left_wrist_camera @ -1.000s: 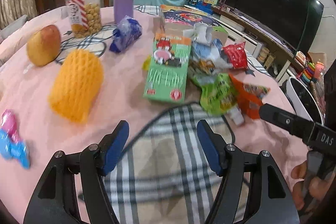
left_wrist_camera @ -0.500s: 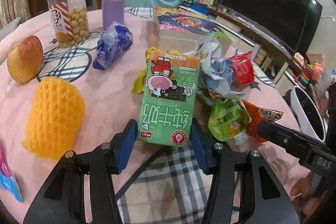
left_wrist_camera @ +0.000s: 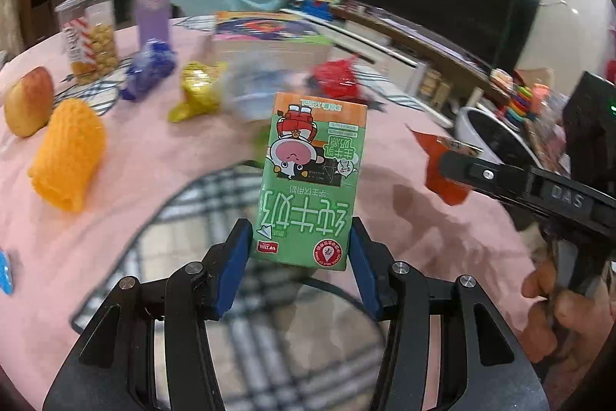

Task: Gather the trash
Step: 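Carry both items over the trash bin and open both tools to drop them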

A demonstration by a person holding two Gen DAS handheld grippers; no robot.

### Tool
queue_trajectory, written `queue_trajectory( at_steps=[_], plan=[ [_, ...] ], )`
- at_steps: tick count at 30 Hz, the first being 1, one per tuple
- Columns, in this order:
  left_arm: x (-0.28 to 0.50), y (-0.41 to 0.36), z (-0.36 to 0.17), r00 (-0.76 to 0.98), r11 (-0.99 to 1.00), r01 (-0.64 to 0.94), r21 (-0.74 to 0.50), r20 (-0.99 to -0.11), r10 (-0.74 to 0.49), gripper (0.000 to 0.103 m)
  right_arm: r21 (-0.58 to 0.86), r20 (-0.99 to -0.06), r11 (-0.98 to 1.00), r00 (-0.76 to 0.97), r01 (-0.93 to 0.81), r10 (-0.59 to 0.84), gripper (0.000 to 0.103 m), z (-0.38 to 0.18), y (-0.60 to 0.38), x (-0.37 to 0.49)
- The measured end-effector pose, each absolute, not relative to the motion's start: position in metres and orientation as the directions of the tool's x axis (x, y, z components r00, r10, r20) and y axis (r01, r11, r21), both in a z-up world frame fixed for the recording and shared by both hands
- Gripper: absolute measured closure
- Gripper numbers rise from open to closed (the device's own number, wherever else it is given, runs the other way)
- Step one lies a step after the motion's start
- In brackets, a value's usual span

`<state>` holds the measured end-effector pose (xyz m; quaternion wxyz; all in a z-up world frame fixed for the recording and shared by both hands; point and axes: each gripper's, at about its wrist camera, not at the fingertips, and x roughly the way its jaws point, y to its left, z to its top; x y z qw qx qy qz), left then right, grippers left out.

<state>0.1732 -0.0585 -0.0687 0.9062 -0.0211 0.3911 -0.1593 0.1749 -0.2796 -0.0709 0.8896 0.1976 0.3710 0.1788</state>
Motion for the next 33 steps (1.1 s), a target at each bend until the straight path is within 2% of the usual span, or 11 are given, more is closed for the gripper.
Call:
queue_trajectory(
  at_steps=[33],
  plan=[
    [0.156, -0.200, -0.049, 0.550, 0.845, 0.522, -0.120, -0.710, -0.440, 0.053, 0.476, -0.545, 0.879, 0.790, 0.016, 0.280, 0.069, -0.048, -0.422, 0.100]
  ],
)
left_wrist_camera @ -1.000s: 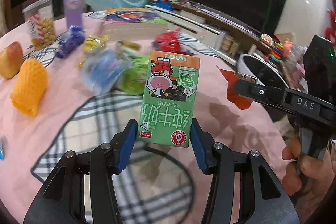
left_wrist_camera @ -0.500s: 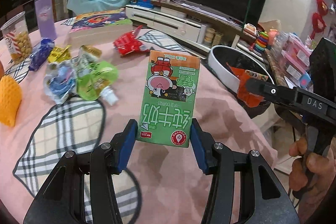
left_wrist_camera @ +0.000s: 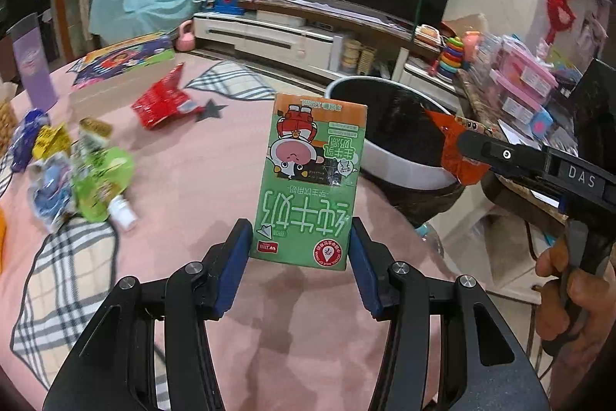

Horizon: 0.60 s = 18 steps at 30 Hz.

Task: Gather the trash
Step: 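Carry both items over the trash bin and open both tools to drop them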

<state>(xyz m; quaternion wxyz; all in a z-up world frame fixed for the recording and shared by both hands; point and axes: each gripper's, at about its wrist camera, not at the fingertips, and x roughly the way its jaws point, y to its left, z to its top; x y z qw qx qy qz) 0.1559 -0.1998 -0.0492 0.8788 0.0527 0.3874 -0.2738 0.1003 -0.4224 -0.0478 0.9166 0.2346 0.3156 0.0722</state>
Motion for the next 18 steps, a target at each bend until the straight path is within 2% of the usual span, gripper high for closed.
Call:
queue_trajectory(
  at_steps=[18],
  plan=[
    [0.167, -0.244, -0.040, 0.531, 0.807, 0.582, -0.097, -0.706, -0.468, 0.053, 0.488, -0.538, 0.871, 0.805, 0.054, 0.251, 0.069, -0.051, -0.454, 0.098]
  ],
)
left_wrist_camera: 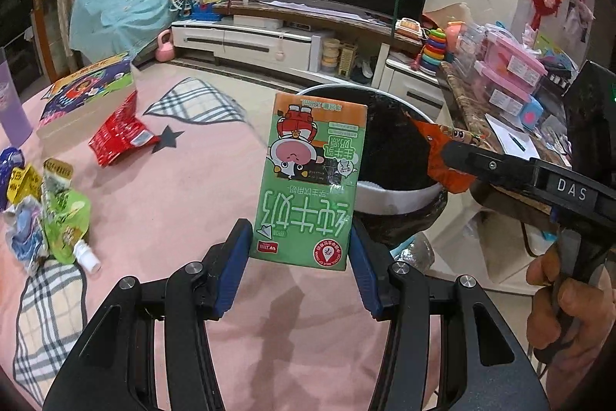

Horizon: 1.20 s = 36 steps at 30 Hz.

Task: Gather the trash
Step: 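Carry both items over the trash bin and open both tools to drop them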

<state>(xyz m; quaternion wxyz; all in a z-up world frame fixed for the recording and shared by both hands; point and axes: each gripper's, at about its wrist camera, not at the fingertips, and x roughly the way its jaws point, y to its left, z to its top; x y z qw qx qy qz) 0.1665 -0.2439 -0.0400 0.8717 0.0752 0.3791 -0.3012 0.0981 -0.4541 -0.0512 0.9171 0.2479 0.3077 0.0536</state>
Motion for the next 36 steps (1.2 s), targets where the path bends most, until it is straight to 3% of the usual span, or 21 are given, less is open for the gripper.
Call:
queue_trajectory(
  at_steps=[36],
  plan=[
    [0.225, -0.331, -0.039, 0.462, 0.765, 0.640, -0.069, -0.760, -0.456, 0.053, 0.468, -0.594, 0.876, 0.776, 0.117, 0.213, 0.068, -0.053, -0.495, 0.141]
  ],
)
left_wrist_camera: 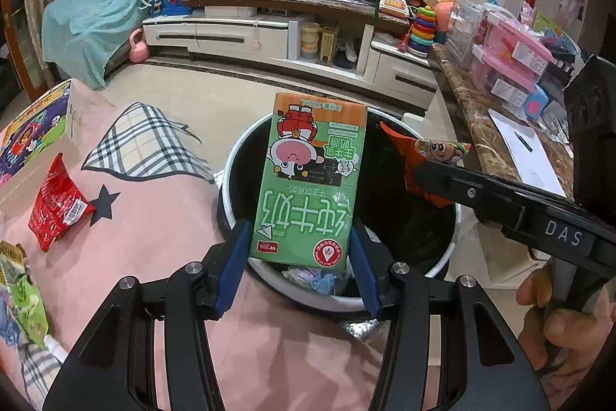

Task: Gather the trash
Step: 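Carry both items over the trash bin and open both tools to drop them, then move both open tools back toward the remaining table items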

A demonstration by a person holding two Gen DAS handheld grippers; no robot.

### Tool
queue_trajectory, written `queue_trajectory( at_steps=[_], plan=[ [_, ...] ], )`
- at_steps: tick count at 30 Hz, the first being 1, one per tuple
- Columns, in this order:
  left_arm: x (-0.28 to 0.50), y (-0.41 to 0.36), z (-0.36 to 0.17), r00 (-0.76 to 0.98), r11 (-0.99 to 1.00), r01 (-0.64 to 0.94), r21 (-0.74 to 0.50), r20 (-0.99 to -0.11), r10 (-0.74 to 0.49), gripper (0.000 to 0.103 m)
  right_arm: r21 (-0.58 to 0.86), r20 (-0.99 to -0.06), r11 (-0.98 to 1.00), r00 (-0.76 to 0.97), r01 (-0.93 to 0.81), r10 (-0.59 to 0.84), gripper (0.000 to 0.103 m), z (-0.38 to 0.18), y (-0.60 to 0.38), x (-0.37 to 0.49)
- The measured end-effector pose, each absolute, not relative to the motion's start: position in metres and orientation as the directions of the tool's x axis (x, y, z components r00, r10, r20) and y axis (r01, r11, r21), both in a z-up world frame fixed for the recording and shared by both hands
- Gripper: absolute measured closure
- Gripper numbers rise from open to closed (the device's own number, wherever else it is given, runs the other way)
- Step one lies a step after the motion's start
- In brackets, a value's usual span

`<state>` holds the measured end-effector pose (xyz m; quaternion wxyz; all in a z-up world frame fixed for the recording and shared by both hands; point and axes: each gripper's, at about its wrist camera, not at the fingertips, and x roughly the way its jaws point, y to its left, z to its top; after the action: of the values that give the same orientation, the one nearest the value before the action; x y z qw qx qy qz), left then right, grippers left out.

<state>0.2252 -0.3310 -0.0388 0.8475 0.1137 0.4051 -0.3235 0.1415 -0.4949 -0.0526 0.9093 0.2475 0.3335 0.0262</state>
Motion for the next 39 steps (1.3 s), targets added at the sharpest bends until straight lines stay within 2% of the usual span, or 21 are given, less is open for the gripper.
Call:
queue_trajectory(
  at_steps=[13, 15, 16, 17, 25, 32, 39],
  plan=[
    [0.229, -0.336, -0.041, 0.448, 0.769, 0.634, -0.089, -0.768, -0.458, 0.051, 0.467, -0.611, 0.872, 0.767, 0.148, 0.197, 0.063, -0.054, -0.500, 0.148],
    [0.227, -0.332, -0.038, 0.454, 0.772, 0.628, -0.098, -0.760, -0.465, 0.044, 0.473, -0.616, 0.867, 0.763, 0.159, 0.196, 0.055, -0.054, -0.503, 0.148],
    [0.227, -0.329, -0.037, 0.456, 0.773, 0.625, -0.105, -0.755, -0.471, 0.035, 0.479, -0.613, 0.863, 0.764, 0.159, 0.200, 0.041, -0.055, -0.503, 0.148],
    [0.226, -0.325, -0.036, 0.463, 0.779, 0.618, -0.108, -0.751, -0.471, 0.034, 0.481, -0.612, 0.861, 0.766, 0.163, 0.197, 0.035, -0.055, -0.503, 0.147],
    [0.204, -0.274, -0.039, 0.494, 0.816, 0.553, -0.168, -0.723, -0.483, 0.034, 0.495, -0.586, 0.857, 0.783, 0.143, 0.208, 0.034, -0.047, -0.486, 0.134],
    [0.175, -0.220, -0.046, 0.554, 0.864, 0.484, -0.139, -0.716, -0.425, 0.034, 0.492, -0.571, 0.865, 0.786, 0.095, 0.238, 0.018, -0.041, -0.448, 0.123],
    [0.157, -0.163, -0.049, 0.611, 0.909, 0.397, -0.129, -0.702, -0.366, 0.032, 0.504, -0.579, 0.863, 0.756, 0.036, 0.306, 0.016, -0.048, -0.399, 0.124]
  ],
)
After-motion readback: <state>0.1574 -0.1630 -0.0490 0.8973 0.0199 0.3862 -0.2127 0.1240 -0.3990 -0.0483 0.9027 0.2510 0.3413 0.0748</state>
